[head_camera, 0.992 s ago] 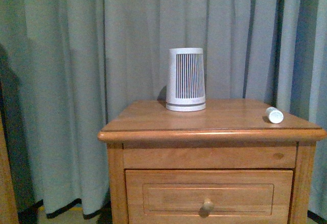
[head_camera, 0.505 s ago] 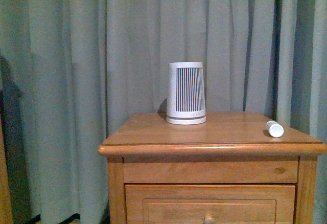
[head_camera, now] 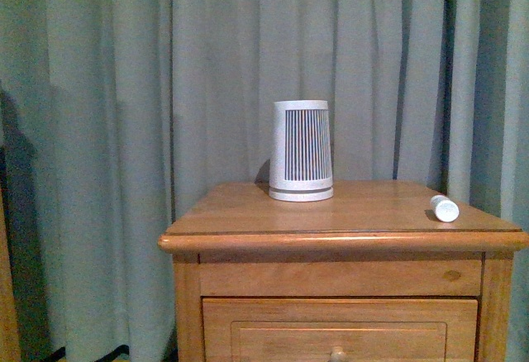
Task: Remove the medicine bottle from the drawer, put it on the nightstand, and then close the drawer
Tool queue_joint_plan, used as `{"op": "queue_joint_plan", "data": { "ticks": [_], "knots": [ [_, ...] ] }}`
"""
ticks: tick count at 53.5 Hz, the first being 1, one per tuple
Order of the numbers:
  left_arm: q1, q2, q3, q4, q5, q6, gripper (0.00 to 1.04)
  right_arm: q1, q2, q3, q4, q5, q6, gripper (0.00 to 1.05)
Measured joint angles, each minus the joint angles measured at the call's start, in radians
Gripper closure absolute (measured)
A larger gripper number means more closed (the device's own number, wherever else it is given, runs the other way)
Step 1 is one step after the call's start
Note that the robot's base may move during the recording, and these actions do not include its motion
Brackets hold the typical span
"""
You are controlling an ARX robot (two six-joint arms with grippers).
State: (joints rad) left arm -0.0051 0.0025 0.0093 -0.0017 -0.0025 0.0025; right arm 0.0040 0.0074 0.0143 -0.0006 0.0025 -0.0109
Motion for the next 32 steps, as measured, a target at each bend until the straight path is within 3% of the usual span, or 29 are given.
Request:
{"op": "queue_joint_plan", "data": {
  "ticks": [25, 28, 32],
  "knots": [
    [0.0, 0.0, 0.0, 0.0, 0.0, 0.0, 0.07, 0.0, 0.0, 0.0, 0.0, 0.0, 0.0, 0.12],
    [0.0, 0.0, 0.0, 0.0, 0.0, 0.0, 0.07, 0.0, 0.0, 0.0, 0.0, 0.0, 0.001, 0.06],
    [0.0, 0.0, 0.0, 0.0, 0.0, 0.0, 0.07, 0.0, 0.0, 0.0, 0.0, 0.0, 0.001, 0.07]
  ]
}}
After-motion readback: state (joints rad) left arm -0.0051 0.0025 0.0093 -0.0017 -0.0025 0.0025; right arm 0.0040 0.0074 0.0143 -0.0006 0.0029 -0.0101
